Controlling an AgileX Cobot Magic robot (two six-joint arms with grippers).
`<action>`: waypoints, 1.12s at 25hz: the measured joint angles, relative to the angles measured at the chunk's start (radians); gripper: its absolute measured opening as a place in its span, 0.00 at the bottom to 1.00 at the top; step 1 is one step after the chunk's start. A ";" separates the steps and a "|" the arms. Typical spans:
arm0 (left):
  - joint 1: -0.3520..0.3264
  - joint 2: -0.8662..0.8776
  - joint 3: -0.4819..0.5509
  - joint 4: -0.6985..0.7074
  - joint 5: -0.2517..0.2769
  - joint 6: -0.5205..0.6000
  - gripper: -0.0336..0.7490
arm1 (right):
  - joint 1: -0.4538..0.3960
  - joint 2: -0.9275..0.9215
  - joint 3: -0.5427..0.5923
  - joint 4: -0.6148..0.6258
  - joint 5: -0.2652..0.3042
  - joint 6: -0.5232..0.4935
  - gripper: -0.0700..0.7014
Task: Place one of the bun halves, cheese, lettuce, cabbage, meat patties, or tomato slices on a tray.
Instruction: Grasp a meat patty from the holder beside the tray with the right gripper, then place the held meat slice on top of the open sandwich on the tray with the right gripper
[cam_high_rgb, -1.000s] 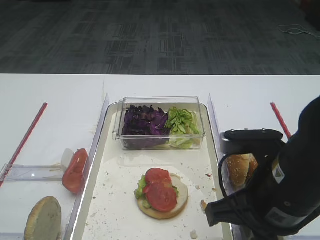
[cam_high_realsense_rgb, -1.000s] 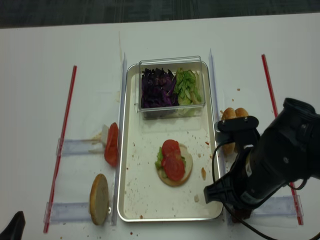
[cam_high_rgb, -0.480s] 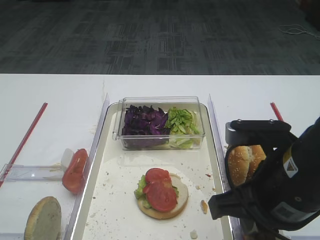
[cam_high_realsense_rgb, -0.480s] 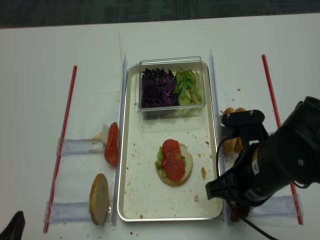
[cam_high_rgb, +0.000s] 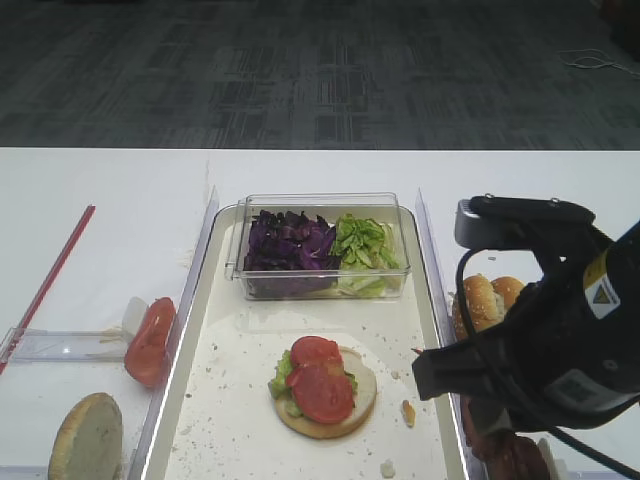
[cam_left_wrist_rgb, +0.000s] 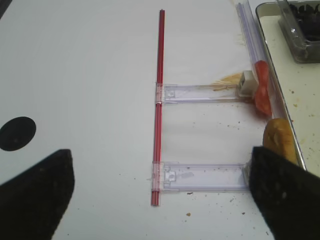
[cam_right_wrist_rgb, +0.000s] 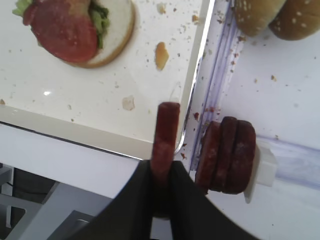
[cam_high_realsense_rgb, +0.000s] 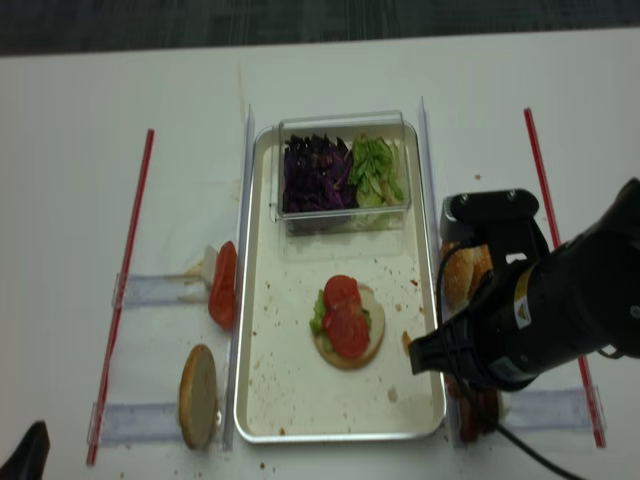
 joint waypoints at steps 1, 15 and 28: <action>0.000 0.000 0.000 0.000 0.000 0.000 0.92 | 0.000 0.000 -0.002 0.000 0.000 0.000 0.25; 0.000 0.000 0.000 0.000 0.000 0.000 0.92 | -0.025 0.000 -0.002 -0.165 0.000 0.093 0.25; 0.000 0.000 0.000 0.000 0.000 0.000 0.92 | -0.247 0.011 -0.014 -0.142 0.030 -0.101 0.25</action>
